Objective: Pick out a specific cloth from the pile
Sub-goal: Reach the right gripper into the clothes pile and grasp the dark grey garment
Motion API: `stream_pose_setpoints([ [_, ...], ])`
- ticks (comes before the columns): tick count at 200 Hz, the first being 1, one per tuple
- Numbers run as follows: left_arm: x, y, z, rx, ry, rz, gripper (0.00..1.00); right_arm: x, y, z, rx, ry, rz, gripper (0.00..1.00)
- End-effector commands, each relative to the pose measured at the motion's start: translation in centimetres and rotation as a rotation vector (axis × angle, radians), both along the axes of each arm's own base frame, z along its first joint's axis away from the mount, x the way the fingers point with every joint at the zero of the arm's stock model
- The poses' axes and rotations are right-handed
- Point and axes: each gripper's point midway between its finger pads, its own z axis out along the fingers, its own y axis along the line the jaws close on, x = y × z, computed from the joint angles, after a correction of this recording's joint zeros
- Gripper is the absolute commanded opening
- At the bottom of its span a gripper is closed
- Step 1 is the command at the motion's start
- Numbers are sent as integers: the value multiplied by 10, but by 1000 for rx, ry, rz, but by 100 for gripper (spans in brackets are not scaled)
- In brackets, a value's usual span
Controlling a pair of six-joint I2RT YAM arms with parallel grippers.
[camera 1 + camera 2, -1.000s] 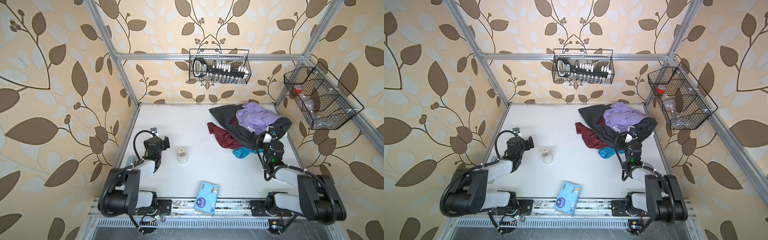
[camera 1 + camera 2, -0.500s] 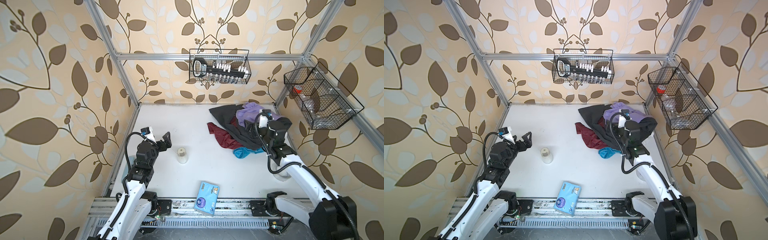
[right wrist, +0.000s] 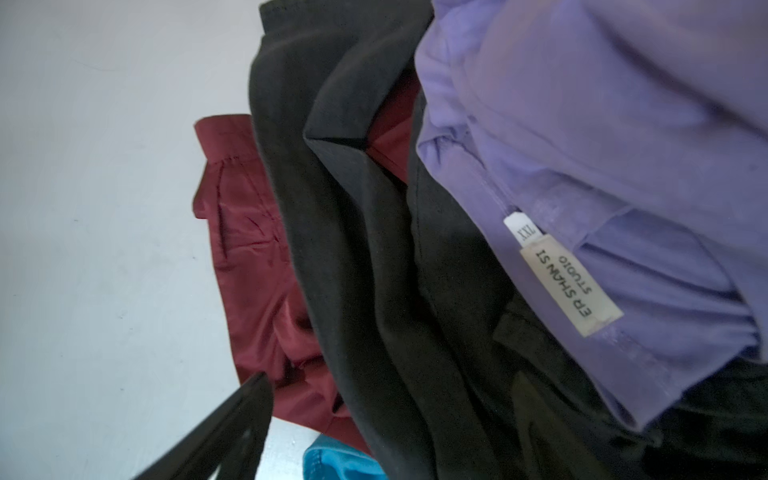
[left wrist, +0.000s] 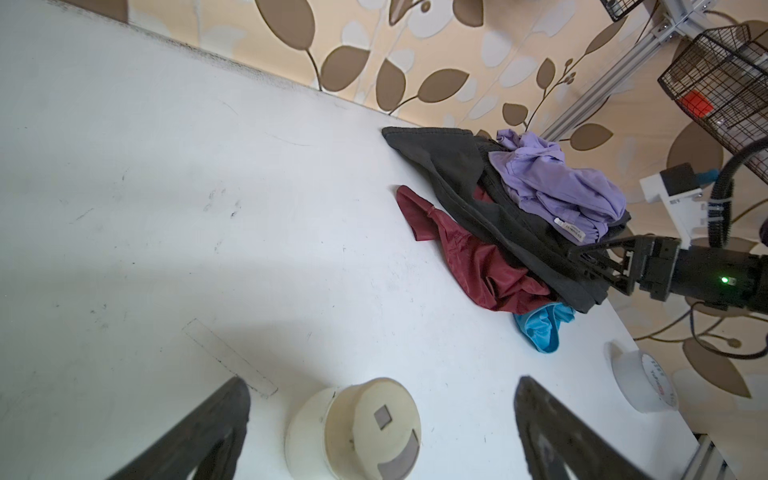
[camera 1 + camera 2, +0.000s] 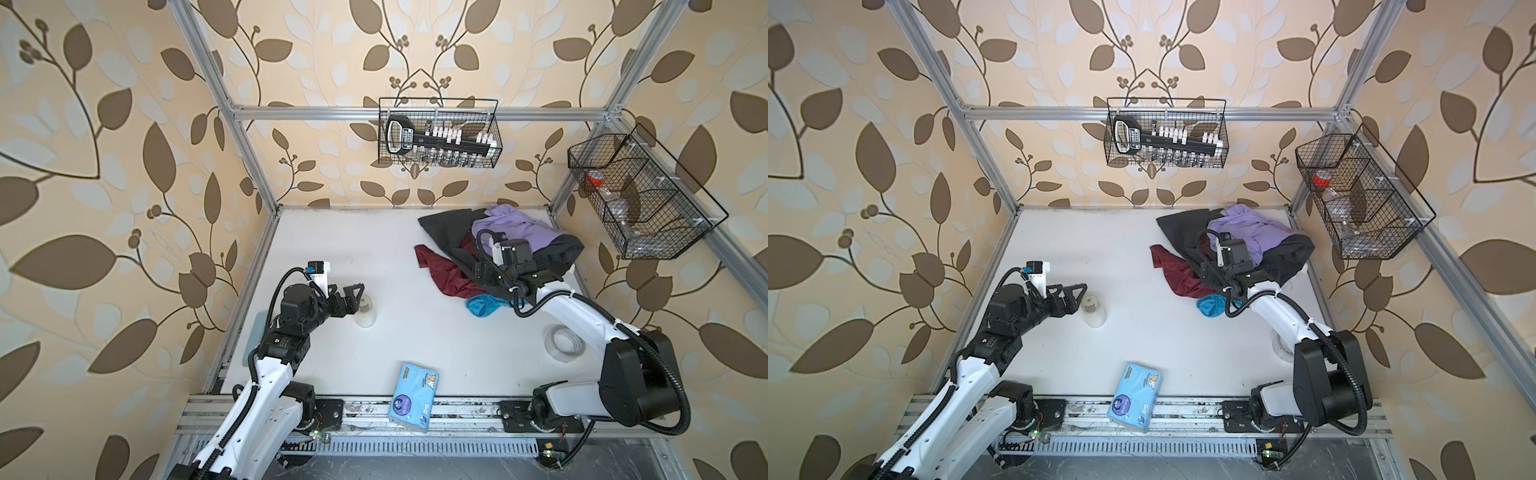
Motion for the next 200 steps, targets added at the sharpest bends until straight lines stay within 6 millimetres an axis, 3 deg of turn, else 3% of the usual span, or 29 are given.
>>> stream_pose_setpoints([
  [1,0,-10,26,4,-77,-55,99,1,-19,-17,8,47,-82,90],
  [37,-1,-12,26,6,-81,-69,99,12,-36,-35,2,72,-143,92],
  [67,-1,-13,26,8,-84,-72,99,28,-37,-45,26,80,-154,92],
  [88,-2,-13,26,10,-82,-74,99,37,-30,-54,56,100,-138,86],
  [106,-2,-13,26,12,-84,-75,99,42,-30,-63,54,119,-141,65],
  [131,-2,-14,27,16,-90,-76,99,41,-32,-71,39,141,-151,17],
  [142,-1,-13,26,18,-87,-74,99,40,-35,-67,29,130,-161,0],
  [171,-2,-14,27,19,-91,-77,99,39,-44,-37,3,59,-195,0],
  [200,-3,-15,28,18,-97,-82,99,37,-51,18,-9,-62,-215,0],
])
